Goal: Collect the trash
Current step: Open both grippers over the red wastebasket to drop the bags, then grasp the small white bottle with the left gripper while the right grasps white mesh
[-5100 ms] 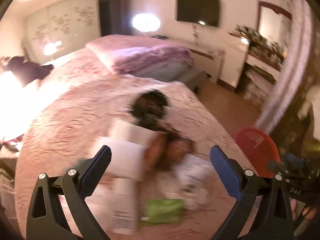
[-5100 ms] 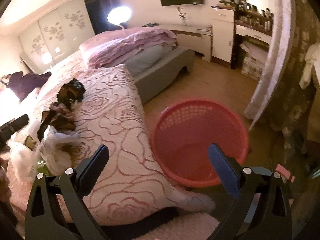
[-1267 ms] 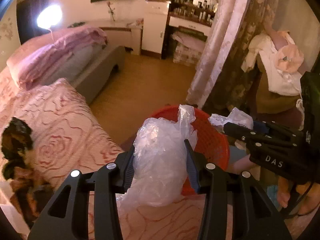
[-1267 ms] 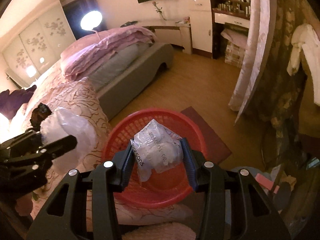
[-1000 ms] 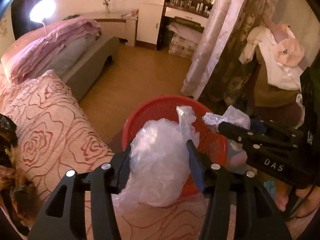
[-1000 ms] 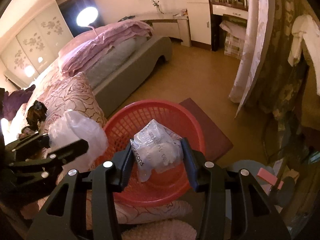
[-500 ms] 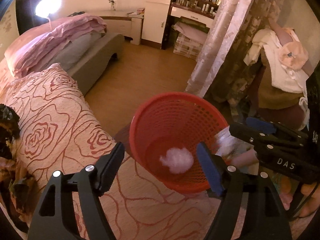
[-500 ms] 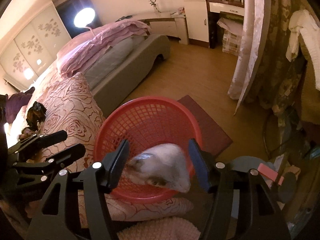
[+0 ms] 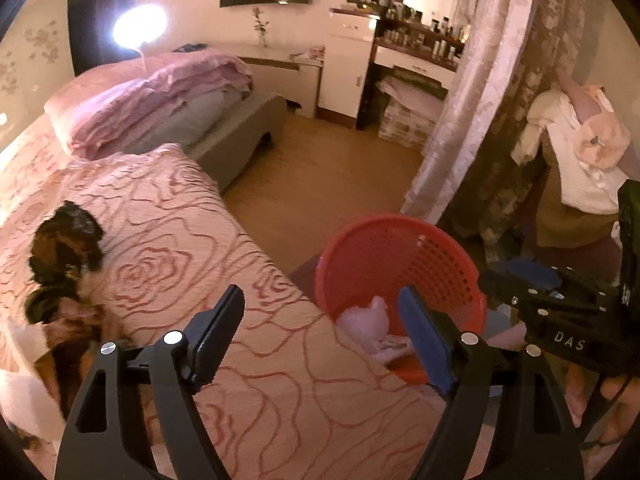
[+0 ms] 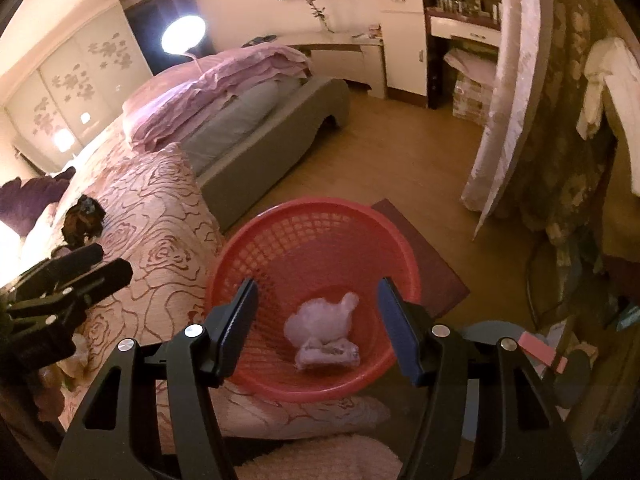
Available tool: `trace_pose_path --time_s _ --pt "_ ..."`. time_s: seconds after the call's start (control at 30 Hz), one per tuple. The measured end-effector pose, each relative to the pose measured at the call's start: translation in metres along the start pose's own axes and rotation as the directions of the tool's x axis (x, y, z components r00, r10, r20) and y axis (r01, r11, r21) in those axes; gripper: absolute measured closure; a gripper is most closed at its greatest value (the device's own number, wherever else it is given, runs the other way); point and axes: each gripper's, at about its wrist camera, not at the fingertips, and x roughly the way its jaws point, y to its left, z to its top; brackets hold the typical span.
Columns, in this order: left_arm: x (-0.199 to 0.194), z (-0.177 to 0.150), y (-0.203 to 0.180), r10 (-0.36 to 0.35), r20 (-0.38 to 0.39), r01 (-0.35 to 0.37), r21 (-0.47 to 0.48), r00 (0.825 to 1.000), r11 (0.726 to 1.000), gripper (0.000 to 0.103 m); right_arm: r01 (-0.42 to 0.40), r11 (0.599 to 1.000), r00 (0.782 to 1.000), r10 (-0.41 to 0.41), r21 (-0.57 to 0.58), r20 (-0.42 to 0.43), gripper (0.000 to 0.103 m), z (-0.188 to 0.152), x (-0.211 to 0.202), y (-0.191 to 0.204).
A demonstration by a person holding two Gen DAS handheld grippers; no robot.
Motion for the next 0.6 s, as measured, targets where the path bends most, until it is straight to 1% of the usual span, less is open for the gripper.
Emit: trace_pose_path --time_s 0.27,0.37,0.43,0.6 --pt "-0.018 -0.012 0.017 0.019 0.015 -0.018 -0.042 1.000 0.999 0.026 -0.052 0.997 0.999 0.052 -0.065 -0.006 0.043 -0.003 0.001 0.027" --pt "-0.028 -0.017 0.024 0.035 0.027 -0.033 -0.057 0.999 0.998 0.026 -0.072 0.993 0.997 0.072 -0.090 -0.005 0.042 -0.004 -0.002 0.039" --pt "-0.035 -0.018 0.029 0.043 0.035 -0.041 -0.065 0.998 0.997 0.025 -0.084 0.991 0.997 0.083 -0.104 -0.008 0.039 -0.005 -0.003 0.046" --pt "-0.056 -0.026 0.052 0.081 0.057 -0.074 -0.111 0.995 0.991 0.025 -0.123 0.981 0.992 0.120 -0.148 -0.027 0.038 -0.007 -0.002 0.069"
